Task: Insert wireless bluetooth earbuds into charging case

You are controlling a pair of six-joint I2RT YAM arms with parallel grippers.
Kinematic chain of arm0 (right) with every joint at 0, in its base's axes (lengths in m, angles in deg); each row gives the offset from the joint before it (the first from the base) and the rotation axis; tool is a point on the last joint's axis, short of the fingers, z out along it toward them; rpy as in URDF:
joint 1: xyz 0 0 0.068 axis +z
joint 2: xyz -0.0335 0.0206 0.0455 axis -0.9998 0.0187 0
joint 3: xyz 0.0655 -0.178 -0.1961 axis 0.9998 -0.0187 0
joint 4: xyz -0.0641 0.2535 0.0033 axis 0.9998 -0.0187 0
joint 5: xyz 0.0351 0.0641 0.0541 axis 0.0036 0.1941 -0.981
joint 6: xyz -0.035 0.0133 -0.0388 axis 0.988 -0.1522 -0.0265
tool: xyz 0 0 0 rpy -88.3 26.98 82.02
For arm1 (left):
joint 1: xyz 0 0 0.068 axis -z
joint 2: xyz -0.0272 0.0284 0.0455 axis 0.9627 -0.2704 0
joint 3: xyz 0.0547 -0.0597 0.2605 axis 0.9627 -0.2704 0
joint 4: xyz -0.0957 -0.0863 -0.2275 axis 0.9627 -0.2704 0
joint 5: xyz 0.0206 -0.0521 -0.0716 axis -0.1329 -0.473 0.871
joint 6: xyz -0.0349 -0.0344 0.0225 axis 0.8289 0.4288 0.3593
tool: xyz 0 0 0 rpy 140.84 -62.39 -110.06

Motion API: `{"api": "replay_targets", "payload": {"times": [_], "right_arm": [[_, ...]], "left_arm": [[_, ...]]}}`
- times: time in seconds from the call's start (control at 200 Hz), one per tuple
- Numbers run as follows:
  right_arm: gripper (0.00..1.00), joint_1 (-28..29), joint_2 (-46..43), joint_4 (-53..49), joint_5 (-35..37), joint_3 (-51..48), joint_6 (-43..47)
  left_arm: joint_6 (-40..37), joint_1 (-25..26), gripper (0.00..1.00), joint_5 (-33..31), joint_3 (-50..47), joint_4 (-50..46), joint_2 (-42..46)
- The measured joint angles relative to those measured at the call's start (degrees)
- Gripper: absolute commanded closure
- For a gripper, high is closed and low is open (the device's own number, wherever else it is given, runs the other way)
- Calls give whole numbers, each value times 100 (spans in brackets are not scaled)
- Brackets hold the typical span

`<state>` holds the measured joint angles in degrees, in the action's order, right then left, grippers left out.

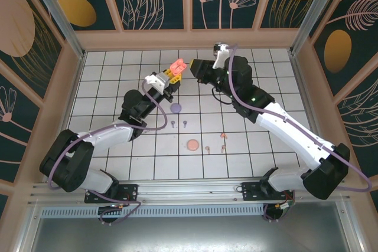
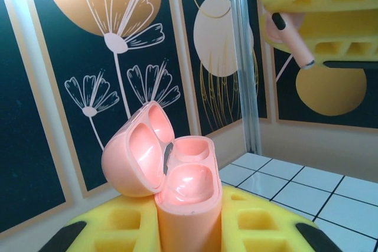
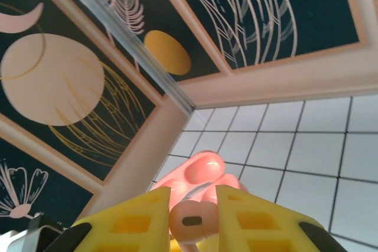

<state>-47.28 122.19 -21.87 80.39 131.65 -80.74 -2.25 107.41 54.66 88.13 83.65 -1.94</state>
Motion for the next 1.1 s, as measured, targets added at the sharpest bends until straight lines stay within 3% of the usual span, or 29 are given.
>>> {"api": "replay_targets", "payload": {"times": [0.611, 1.101], "right_arm": [[77, 2, 85, 2608, -411, -1196, -7], [78, 50, 551, 3265, -256, -1283, -310]], "left_arm": [[-79, 232, 100, -345, 378, -490, -223], [-79, 334, 100, -662, 492, -485, -326]]}}
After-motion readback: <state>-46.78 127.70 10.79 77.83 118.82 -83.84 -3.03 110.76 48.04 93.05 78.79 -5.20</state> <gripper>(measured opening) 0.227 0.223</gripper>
